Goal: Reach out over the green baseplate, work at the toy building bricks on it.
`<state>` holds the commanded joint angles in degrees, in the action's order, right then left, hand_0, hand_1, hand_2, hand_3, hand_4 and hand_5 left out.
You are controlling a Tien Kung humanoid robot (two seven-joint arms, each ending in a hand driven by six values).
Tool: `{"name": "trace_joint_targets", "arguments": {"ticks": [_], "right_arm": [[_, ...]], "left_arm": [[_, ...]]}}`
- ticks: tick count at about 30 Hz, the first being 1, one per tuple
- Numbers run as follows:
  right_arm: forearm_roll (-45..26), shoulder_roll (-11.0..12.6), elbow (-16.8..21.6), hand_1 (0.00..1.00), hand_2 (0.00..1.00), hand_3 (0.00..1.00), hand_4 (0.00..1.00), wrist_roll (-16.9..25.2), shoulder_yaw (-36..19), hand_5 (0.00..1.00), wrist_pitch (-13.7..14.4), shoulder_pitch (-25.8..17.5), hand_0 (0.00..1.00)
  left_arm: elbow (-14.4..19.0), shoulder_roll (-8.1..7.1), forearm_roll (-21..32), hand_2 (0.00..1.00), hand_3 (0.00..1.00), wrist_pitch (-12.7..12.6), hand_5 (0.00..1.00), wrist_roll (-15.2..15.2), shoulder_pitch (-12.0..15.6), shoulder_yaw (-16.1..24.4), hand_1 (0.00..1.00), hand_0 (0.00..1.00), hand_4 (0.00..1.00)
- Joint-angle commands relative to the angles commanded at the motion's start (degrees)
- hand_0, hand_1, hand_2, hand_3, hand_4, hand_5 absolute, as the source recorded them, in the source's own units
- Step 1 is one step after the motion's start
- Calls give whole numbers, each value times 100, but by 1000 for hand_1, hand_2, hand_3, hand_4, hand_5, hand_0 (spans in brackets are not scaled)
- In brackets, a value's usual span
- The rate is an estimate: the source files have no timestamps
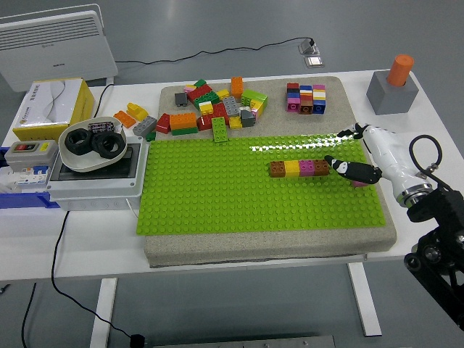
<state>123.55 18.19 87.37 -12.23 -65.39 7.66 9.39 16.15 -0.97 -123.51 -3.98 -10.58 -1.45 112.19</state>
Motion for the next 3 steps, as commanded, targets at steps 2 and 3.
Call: {"name": "trace_joint_targets", "arguments": {"ticks": [2,3], "right_arm": [[189,101,75,706,725,656,804,-127,-70,445,-185,-29,698],[318,168,125,706,725,656,804,-229,-117,445,-332,-33,698]], "left_arm": [[-13,19,51,557,610,72,699,-30,38,-29,515,677,654],[-29,33,45,557,610,139,699,-65,63,-17,515,677,654]]}}
